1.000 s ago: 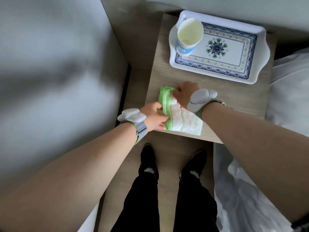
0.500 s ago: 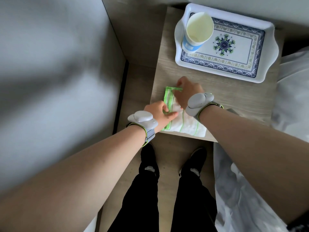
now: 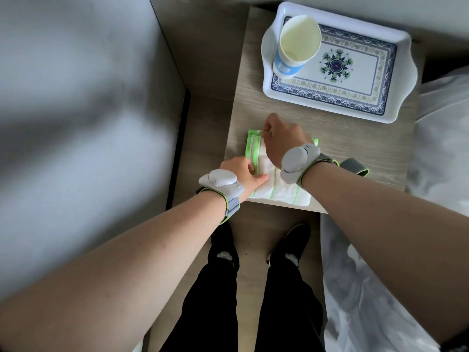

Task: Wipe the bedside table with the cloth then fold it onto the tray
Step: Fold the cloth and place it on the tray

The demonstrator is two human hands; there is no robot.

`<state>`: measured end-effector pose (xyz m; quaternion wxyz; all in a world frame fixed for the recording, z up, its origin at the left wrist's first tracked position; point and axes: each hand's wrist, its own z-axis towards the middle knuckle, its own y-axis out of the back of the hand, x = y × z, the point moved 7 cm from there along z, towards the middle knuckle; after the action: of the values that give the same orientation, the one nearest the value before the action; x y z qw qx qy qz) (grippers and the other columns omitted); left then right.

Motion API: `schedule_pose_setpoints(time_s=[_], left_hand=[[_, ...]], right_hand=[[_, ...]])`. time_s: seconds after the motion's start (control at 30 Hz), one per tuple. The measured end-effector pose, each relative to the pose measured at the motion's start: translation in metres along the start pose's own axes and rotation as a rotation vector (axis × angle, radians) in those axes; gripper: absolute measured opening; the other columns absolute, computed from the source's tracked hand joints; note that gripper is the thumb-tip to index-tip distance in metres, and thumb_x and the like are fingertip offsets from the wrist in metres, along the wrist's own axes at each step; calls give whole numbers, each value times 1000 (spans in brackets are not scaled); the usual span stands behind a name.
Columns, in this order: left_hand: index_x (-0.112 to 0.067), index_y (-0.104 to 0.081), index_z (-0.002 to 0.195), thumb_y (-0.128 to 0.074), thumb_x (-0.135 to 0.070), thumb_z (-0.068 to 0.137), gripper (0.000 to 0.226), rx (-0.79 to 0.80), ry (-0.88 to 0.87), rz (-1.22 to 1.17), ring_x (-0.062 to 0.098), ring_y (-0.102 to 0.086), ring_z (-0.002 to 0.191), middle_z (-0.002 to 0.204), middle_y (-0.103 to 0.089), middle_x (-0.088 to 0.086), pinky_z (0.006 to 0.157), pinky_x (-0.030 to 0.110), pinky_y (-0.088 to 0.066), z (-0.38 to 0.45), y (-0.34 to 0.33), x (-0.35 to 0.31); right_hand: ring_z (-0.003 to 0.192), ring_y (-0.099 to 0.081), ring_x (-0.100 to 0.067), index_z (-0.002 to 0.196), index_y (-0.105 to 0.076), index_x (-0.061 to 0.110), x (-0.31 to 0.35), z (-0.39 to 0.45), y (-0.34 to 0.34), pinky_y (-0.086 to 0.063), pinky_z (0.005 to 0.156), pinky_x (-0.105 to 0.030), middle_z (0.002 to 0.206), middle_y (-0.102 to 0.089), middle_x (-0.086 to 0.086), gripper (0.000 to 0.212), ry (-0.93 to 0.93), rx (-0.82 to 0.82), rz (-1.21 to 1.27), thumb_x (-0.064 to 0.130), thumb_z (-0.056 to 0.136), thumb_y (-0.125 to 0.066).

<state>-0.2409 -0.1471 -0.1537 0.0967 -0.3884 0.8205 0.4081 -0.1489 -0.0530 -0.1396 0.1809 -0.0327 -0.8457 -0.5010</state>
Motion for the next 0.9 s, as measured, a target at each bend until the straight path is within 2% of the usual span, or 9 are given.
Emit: schedule_pose_setpoints(time_s=[0.1,0.23,0.47,0.67,0.83,0.9], left_hand=[[-12,-55,109,-67,-48,75,51,7,85,-31,26,-60,96,104,-64,6,78,32,-47,-1,1,5],[-6,-57,102,-56,-36,87,33,115,94,-28,32,-64,91,106,-63,13,81,40,-55,-1,-3,7],[-2,-53,105,-50,-28,90,30,116,108,1,36,-66,91,109,-63,17,83,43,-54,1,-2,9],[-8,-53,94,-54,-24,81,21,75,102,20,30,-65,78,98,-64,13,75,42,-57,8,1,12],[-8,-43,117,-65,-40,75,57,-117,153,5,33,-57,102,117,-53,11,81,41,-47,18,8,12],[-7,-45,111,-62,-51,76,58,-89,209,66,31,-59,97,105,-56,8,78,40,-48,22,7,12]], right_hand=[[61,-53,-31,95,-45,20,3,-1,1,-36,53,-29,69,-56,-4,13,14,-26,21,32,92,-40],[59,-52,-29,97,-45,20,5,1,-3,-35,51,-28,70,-58,-4,14,27,-13,47,33,93,-41],[55,-51,-27,96,-45,20,10,8,-15,-31,46,-24,70,-61,-6,12,21,4,49,30,93,-40],[74,-61,-31,119,-47,30,10,5,-16,-50,65,-34,88,-68,-9,29,33,68,71,25,92,-39],[71,-49,-29,113,-43,20,-15,-6,10,-35,61,-32,90,-60,-7,26,-126,-96,92,13,88,-40],[79,-52,-30,109,-43,18,-31,-14,18,-36,65,-33,107,-56,-6,27,-203,-137,104,11,84,-43]])
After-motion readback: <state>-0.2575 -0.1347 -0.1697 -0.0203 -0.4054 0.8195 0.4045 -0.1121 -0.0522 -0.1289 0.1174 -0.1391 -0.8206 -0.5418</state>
